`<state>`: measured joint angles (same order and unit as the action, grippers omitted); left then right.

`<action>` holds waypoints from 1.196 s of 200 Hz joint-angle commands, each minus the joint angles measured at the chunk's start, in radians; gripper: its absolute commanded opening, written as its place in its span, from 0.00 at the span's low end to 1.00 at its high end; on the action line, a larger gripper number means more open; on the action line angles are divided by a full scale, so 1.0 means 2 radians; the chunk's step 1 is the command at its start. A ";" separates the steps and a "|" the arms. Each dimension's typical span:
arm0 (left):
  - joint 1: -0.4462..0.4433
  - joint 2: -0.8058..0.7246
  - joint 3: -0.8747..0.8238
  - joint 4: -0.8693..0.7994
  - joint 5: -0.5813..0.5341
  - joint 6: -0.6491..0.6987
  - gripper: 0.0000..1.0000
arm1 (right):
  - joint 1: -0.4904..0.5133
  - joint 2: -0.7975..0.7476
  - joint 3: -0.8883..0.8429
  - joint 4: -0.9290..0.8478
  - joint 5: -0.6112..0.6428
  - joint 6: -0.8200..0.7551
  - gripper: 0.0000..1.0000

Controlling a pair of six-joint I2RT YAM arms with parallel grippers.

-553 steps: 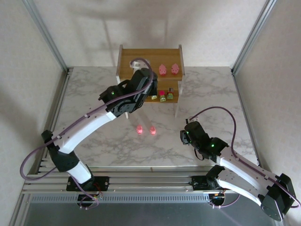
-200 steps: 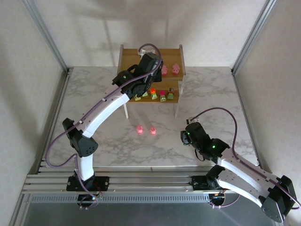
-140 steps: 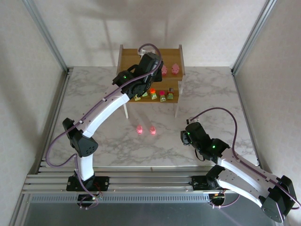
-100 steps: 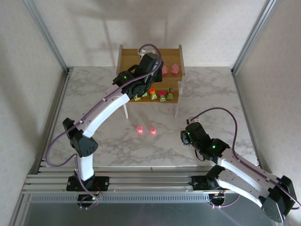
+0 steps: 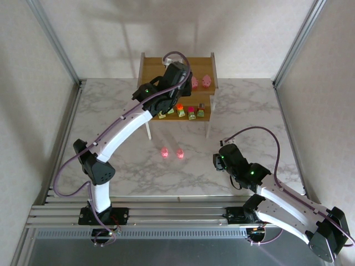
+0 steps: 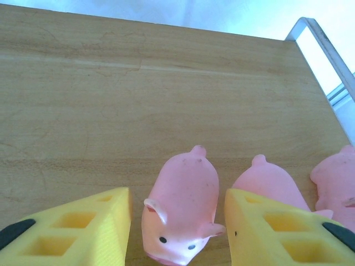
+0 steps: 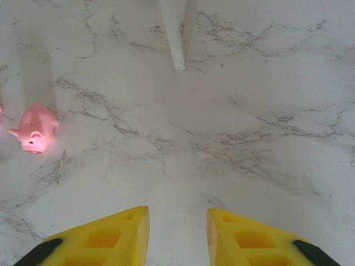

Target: Place and organize the plastic toys onto the shelf

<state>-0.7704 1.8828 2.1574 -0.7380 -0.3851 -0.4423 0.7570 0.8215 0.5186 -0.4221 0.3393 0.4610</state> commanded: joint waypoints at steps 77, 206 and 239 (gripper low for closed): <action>0.002 -0.039 -0.007 0.007 0.004 -0.005 0.49 | -0.002 -0.004 -0.005 0.005 0.012 0.007 0.34; -0.019 -0.257 -0.274 0.182 -0.067 0.049 0.59 | -0.002 0.020 0.002 0.013 0.006 0.001 0.46; -0.026 -0.322 -0.360 0.222 -0.092 0.065 0.62 | -0.002 0.036 0.010 0.014 -0.001 -0.004 0.48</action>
<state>-0.8085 1.3125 1.5337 -0.3813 -0.4973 -0.3607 0.7570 0.8742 0.5186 -0.4065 0.3386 0.4603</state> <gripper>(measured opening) 0.602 0.472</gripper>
